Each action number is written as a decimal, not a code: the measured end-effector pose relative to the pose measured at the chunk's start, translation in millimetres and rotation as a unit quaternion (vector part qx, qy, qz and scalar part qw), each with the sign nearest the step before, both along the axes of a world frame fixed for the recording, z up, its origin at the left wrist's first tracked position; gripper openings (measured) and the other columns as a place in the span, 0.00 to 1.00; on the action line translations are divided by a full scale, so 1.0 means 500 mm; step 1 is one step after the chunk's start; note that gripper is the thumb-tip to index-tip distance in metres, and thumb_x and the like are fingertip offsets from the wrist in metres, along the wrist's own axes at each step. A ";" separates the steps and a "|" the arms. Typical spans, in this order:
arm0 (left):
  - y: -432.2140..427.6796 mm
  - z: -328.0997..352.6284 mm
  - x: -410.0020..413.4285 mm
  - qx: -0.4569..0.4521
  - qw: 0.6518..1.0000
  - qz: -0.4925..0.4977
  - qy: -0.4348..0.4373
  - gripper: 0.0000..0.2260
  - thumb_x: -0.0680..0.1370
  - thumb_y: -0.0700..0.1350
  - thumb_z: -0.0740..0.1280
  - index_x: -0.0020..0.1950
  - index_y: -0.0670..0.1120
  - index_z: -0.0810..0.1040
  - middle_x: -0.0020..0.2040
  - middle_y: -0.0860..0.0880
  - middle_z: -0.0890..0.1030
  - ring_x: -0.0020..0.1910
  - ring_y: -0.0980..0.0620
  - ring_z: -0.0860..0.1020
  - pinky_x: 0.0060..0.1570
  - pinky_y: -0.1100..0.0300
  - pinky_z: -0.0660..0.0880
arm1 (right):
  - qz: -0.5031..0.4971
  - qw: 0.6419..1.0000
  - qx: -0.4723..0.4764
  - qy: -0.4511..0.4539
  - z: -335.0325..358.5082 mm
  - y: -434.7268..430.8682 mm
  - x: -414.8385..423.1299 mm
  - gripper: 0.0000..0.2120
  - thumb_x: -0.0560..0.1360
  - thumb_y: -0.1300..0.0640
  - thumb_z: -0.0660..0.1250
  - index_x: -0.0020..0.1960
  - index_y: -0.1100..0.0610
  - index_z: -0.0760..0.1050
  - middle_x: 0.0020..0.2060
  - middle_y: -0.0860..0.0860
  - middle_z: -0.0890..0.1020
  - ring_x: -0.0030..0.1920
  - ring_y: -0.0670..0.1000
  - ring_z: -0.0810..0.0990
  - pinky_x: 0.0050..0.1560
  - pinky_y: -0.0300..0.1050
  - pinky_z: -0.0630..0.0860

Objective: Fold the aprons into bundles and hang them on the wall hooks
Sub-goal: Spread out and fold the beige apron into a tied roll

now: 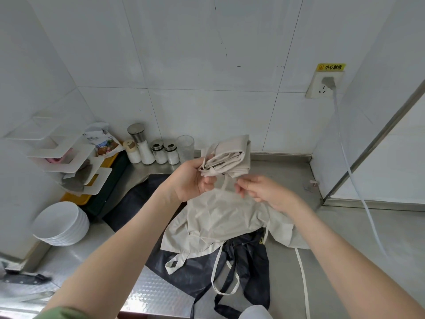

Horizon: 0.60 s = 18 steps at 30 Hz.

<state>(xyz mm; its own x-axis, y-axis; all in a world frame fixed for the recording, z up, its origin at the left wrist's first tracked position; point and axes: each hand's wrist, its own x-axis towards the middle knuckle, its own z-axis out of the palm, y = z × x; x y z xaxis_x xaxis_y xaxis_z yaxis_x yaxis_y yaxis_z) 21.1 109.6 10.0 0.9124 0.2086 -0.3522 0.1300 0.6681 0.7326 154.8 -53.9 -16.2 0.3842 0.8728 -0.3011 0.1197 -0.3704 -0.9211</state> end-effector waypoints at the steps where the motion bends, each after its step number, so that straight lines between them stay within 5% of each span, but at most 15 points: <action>1: 0.002 0.000 -0.004 0.006 1.000 -0.011 0.003 0.04 0.74 0.41 0.60 0.46 0.46 0.73 0.32 0.48 0.77 0.22 0.54 0.70 0.21 0.66 0.67 | -0.019 1.000 0.015 0.014 0.003 -0.003 0.006 0.11 0.80 0.55 0.60 0.43 0.56 0.77 0.31 0.47 0.76 0.25 0.43 0.61 0.28 0.37 0.54; 6: 0.004 -0.018 -0.016 0.052 0.995 -0.078 0.022 0.08 0.71 0.41 0.65 0.35 0.47 0.83 0.42 0.46 0.84 0.41 0.48 0.83 0.43 0.56 0.80 | -0.065 0.996 0.044 0.034 0.033 -0.007 0.015 0.15 0.79 0.66 0.60 0.34 0.58 0.70 0.21 0.43 0.69 0.23 0.42 0.60 0.26 0.34 0.56; 8: -0.001 -0.015 -0.020 0.068 0.989 -0.131 0.020 0.07 0.68 0.44 0.75 0.44 0.43 0.82 0.47 0.43 0.84 0.48 0.46 0.83 0.52 0.50 0.80 | -0.070 0.996 0.041 0.035 0.040 -0.009 0.018 0.18 0.77 0.72 0.54 0.32 0.58 0.67 0.20 0.44 0.66 0.24 0.43 0.59 0.28 0.38 0.54; 11: 0.004 -0.026 -0.018 0.058 0.978 -0.198 0.008 0.32 0.64 0.45 0.81 0.64 0.41 0.72 0.57 0.38 0.80 0.54 0.39 0.81 0.58 0.40 0.76 | -0.053 0.997 0.038 0.038 0.041 -0.016 0.027 0.17 0.76 0.71 0.54 0.34 0.58 0.70 0.22 0.45 0.65 0.24 0.44 0.57 0.29 0.41 0.52; 15: -0.007 -0.021 -0.016 0.108 0.963 -0.247 0.021 0.22 0.72 0.41 0.71 0.65 0.44 0.71 0.56 0.37 0.80 0.53 0.35 0.80 0.54 0.42 0.78 | -0.056 0.995 0.063 0.048 0.042 -0.024 0.042 0.13 0.77 0.54 0.66 0.34 0.55 0.73 0.25 0.47 0.69 0.26 0.45 0.61 0.30 0.40 0.55; 18: -0.023 -0.020 -0.011 0.209 0.945 -0.249 0.042 0.12 0.79 0.40 0.65 0.62 0.47 0.72 0.54 0.45 0.82 0.51 0.44 0.82 0.50 0.50 0.81 | -0.046 0.993 0.094 0.046 0.050 -0.030 0.047 0.14 0.78 0.58 0.64 0.34 0.57 0.73 0.25 0.47 0.72 0.27 0.45 0.62 0.31 0.42 0.54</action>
